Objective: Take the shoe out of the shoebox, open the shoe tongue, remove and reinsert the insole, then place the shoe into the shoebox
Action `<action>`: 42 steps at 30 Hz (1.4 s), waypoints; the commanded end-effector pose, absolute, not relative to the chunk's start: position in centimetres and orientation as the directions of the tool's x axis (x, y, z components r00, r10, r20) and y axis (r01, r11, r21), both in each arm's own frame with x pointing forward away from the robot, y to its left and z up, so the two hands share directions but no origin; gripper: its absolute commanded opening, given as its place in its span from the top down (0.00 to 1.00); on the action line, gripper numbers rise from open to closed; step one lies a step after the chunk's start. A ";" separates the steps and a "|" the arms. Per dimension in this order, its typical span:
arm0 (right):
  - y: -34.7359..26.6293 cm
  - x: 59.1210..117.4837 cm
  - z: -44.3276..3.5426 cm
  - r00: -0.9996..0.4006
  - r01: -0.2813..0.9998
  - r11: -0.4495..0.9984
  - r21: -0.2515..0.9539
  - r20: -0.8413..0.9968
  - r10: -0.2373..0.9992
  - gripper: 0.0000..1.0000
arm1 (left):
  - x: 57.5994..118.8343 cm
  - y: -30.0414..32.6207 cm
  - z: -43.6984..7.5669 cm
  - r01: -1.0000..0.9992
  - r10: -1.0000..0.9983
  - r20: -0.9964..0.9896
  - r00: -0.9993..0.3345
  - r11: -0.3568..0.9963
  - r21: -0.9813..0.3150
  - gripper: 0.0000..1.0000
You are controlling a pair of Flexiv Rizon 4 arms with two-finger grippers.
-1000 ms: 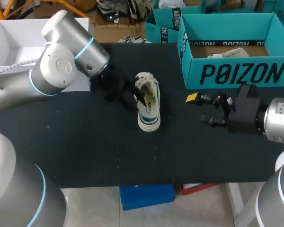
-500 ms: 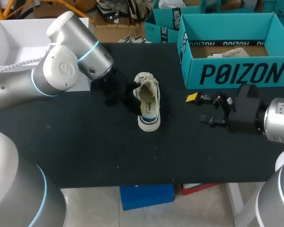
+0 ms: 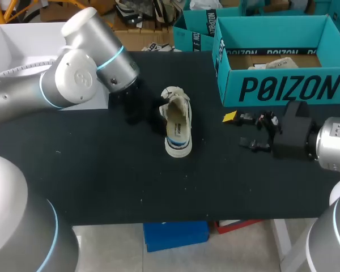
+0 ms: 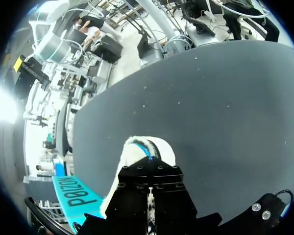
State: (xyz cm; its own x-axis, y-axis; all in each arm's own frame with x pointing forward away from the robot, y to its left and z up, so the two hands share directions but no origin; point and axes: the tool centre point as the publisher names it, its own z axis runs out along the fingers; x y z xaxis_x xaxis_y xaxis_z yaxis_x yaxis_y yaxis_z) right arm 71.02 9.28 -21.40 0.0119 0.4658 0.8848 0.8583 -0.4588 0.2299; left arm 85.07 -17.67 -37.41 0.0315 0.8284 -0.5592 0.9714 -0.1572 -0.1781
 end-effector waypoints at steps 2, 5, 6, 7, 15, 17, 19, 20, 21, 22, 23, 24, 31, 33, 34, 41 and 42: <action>9.3 71.0 -21.4 0.012 0.858 -0.459 0.230 0.885 0.466 0.00 | 85.7 -19.1 -37.8 0.966 0.845 -0.533 0.048 -0.174 -0.189 1.00; 9.3 71.0 -21.4 0.012 0.858 -0.459 0.230 0.885 0.466 0.00 | 85.6 -19.6 -38.3 0.963 0.858 -0.509 0.063 -0.187 -0.195 1.00; 9.3 71.0 -21.4 0.012 0.858 -0.459 0.230 0.885 0.466 0.00 | 85.5 -19.8 -38.6 0.961 0.865 -0.497 0.070 -0.192 -0.198 1.00; 9.3 71.0 -21.4 0.012 0.858 -0.459 0.230 0.885 0.466 0.00 | 85.4 -20.0 -38.9 0.958 0.869 -0.489 0.074 -0.198 -0.208 1.00; 9.3 71.0 -21.4 0.012 0.858 -0.459 0.230 0.885 0.466 0.00 | 84.9 -20.4 -40.0 0.949 0.894 -0.438 0.092 -0.212 -0.234 1.00; 9.3 71.0 -21.4 0.012 0.858 -0.459 0.230 0.885 0.466 0.00 | 84.8 -20.1 -39.5 0.947 0.895 -0.437 0.096 -0.217 -0.235 1.00; 9.3 71.0 -21.4 0.012 0.858 -0.459 0.230 0.885 0.466 0.00 | 84.6 -19.6 -38.4 0.947 0.894 -0.431 0.119 -0.233 -0.222 1.00; 9.3 71.0 -21.4 0.012 0.858 -0.459 0.230 0.885 0.466 0.00 | 84.6 -19.4 -37.9 0.947 0.894 -0.430 0.126 -0.237 -0.216 1.00; 9.3 71.0 -21.4 0.012 0.858 -0.459 0.230 0.885 0.466 0.00 | 84.5 -19.3 -37.4 0.948 0.893 -0.431 0.132 -0.241 -0.209 1.00; 9.3 71.0 -21.4 0.012 0.858 -0.459 0.230 0.885 0.466 0.00 | 84.5 -19.2 -37.2 0.948 0.892 -0.431 0.134 -0.242 -0.205 1.00; 9.3 71.0 -21.4 0.012 0.858 -0.459 0.230 0.885 0.466 0.00 | 84.5 -18.9 -36.3 0.950 0.893 -0.426 0.149 -0.248 -0.189 1.00; 9.3 71.0 -21.4 0.012 0.858 -0.459 0.230 0.885 0.466 0.00 | 84.5 -18.8 -35.9 0.951 0.892 -0.424 0.155 -0.252 -0.182 1.00; 9.3 71.0 -21.4 0.012 0.858 -0.459 0.230 0.885 0.466 0.00 | 84.1 -18.3 -33.6 0.963 0.938 -0.279 0.205 -0.244 -0.111 1.00; 9.3 71.0 -21.4 0.012 0.858 -0.459 0.230 0.885 0.466 0.00 | 84.0 -18.2 -33.1 0.968 0.946 -0.247 0.209 -0.237 -0.087 1.00; 9.3 71.0 -21.4 0.012 0.858 -0.459 0.230 0.885 0.466 0.00 | 84.0 -18.2 -32.9 0.969 0.949 -0.234 0.212 -0.235 -0.076 1.00; 9.3 71.0 -21.4 0.012 0.858 -0.459 0.230 0.885 0.466 0.00 | 84.0 -18.3 -32.9 0.975 0.957 -0.203 0.205 -0.217 -0.040 1.00; 9.3 71.0 -21.4 0.012 0.858 -0.459 0.230 0.885 0.466 0.00 | 84.1 -18.5 -33.1 0.976 0.958 -0.202 0.204 -0.216 -0.040 1.00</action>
